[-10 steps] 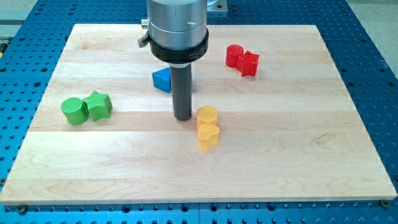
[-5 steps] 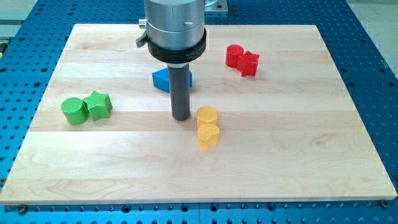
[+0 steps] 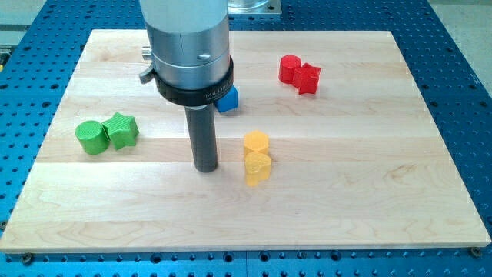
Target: Move the hexagon slightly to the right
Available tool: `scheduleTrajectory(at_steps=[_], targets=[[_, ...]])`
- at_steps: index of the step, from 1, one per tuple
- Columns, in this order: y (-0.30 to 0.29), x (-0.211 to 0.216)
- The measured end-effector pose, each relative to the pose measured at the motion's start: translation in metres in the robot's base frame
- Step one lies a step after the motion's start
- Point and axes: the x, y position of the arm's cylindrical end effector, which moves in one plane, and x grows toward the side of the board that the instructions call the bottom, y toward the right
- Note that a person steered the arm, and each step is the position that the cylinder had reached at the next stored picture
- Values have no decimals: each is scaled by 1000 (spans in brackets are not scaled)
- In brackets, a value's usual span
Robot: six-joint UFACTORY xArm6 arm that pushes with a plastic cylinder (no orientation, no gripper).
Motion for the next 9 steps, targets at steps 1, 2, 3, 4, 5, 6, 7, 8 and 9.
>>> scheduleTrajectory(at_steps=[1,2,3,4,5,6,7,8,9], targets=[[-3,5],[-5,9],[-5,9],[-5,9],[20,5],[54,-38],[62,-51],[62,-51],[62,-76]])
